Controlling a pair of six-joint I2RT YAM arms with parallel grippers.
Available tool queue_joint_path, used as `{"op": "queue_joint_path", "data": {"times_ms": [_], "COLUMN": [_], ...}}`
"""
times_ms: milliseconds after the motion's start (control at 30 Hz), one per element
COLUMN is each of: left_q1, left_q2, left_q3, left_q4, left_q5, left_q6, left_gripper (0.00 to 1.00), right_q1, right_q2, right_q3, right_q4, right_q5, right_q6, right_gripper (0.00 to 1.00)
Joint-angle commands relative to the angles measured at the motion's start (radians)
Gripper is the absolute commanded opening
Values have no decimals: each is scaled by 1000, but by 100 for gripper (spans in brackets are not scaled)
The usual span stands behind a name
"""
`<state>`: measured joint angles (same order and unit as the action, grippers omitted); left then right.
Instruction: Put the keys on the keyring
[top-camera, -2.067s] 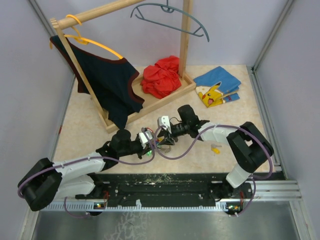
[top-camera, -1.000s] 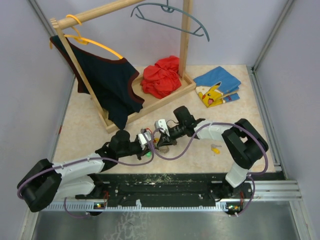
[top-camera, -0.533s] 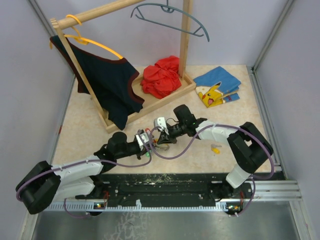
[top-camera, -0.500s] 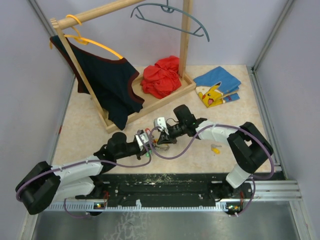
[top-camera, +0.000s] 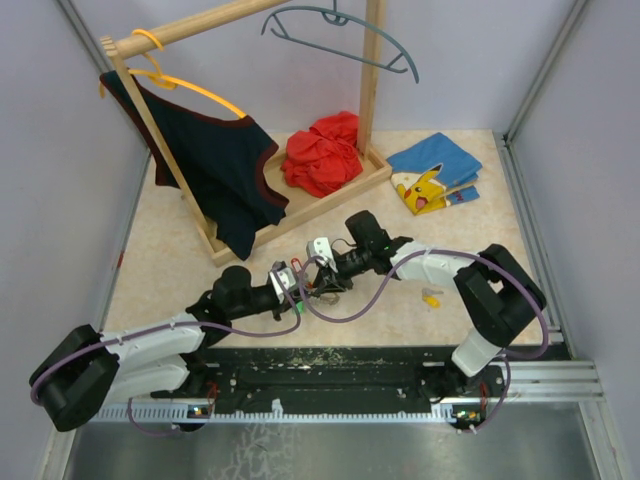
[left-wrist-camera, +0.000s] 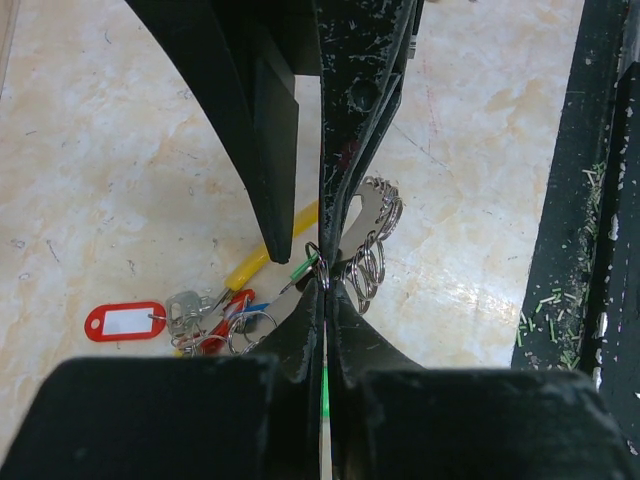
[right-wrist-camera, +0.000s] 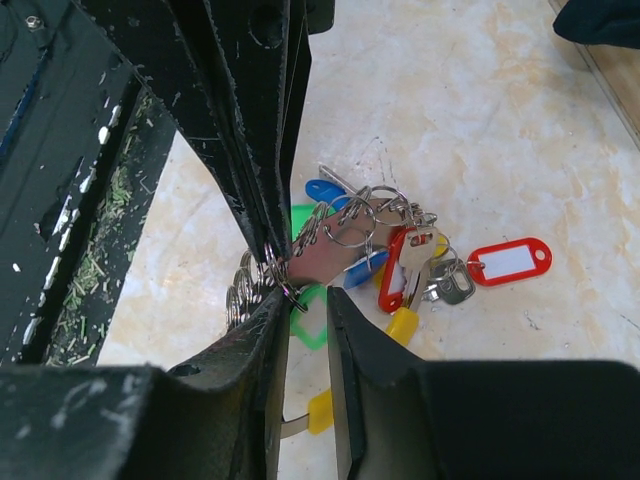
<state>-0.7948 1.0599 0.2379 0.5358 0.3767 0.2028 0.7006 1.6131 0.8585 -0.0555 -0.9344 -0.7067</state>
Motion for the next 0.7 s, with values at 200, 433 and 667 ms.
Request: {"op": "queue_joint_path", "data": {"times_ms": [200, 433, 667], "left_q1": [2, 2, 2], "left_q2": [-18, -12, -14], "left_q3": [-6, -11, -17], "left_q4": [66, 71, 79], "left_q5": [26, -7, -25], "left_q6": [-6, -25, -39], "left_gripper": [0, 21, 39], "right_q1": [14, 21, 73], "right_q2": [15, -83, -165], "right_q3": [31, 19, 38], "right_q4": [-19, -28, -109], "right_q5": [-43, 68, 259], "right_q6": [-37, -19, -22], "right_gripper": [0, 0, 0]}}
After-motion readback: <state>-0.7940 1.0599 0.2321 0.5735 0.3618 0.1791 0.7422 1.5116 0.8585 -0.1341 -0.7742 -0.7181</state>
